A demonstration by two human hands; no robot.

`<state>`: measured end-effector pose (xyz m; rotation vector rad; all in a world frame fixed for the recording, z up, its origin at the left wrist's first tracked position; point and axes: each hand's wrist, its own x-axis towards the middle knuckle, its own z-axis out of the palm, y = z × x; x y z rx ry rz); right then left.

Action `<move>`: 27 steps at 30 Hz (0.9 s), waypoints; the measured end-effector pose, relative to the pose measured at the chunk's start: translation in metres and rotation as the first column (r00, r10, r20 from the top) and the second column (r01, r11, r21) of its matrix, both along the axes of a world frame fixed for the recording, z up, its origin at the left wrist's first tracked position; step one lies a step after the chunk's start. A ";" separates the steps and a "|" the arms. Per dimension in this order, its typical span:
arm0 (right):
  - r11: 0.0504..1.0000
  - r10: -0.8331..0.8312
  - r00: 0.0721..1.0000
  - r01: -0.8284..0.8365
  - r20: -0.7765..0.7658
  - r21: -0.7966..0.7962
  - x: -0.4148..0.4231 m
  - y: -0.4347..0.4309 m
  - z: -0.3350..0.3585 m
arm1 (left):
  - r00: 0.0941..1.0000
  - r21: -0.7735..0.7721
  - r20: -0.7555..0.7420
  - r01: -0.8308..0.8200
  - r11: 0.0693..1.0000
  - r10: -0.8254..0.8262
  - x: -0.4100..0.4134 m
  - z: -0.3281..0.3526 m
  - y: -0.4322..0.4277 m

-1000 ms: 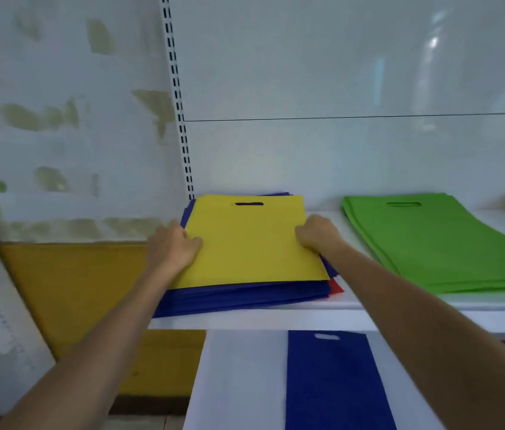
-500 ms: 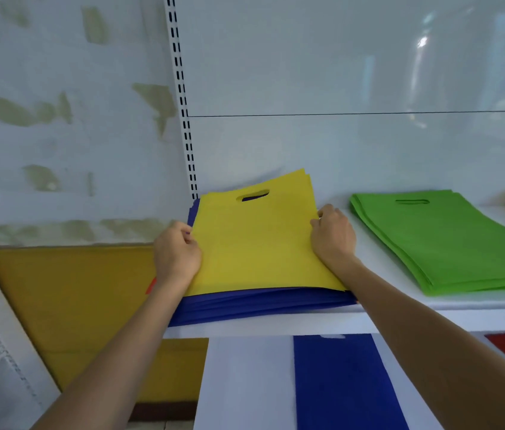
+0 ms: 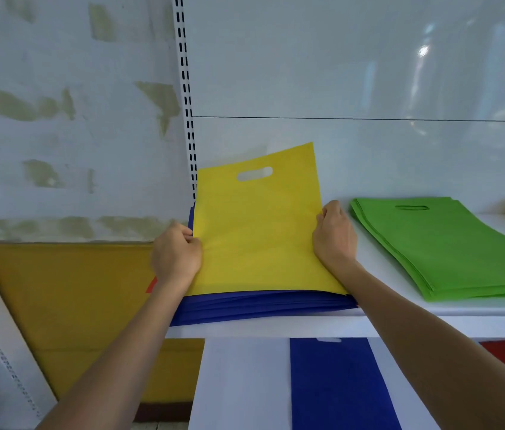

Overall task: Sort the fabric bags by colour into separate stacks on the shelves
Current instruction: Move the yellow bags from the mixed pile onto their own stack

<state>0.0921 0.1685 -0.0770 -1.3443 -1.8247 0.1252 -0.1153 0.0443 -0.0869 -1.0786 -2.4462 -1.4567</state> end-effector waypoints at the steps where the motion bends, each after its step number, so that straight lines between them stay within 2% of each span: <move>1: 1.000 -0.001 1.000 0.001 -0.003 -0.007 0.000 0.000 0.000 | 1.000 0.007 -0.005 0.000 1.000 0.000 0.001 0.000 -0.001; 4: 1.000 -0.002 1.000 0.002 -0.007 -0.010 0.000 0.001 0.000 | 0.999 0.024 -0.031 -0.011 1.000 0.012 0.004 0.002 -0.003; 8: 1.000 -0.006 1.000 0.006 -0.009 0.031 0.000 0.000 0.001 | 0.980 0.068 -0.194 -0.028 0.997 0.040 0.009 0.004 -0.007; 11: 0.999 -0.009 1.000 0.009 -0.007 0.035 0.000 -0.003 0.004 | 0.973 0.089 -0.231 -0.004 0.996 0.024 0.013 0.009 -0.010; 15: 0.999 0.028 1.000 -0.027 -0.007 0.042 0.012 -0.006 0.017 | 0.968 0.112 -0.233 0.124 0.986 -0.095 0.017 0.018 -0.015; 19: 0.992 0.073 0.997 -0.070 -0.028 0.103 0.044 -0.008 0.040 | 0.947 0.037 -0.235 0.235 0.971 -0.220 0.036 0.036 -0.017; 24: 0.991 0.009 1.000 -0.007 -0.018 0.137 0.125 -0.009 0.056 | 0.896 -0.020 -0.244 0.378 0.925 -0.371 0.100 0.059 0.000; 27: 0.990 -0.084 0.996 0.085 -0.020 0.111 0.203 -0.010 0.058 | 0.829 -0.065 -0.262 0.496 0.866 -0.494 0.166 0.059 0.023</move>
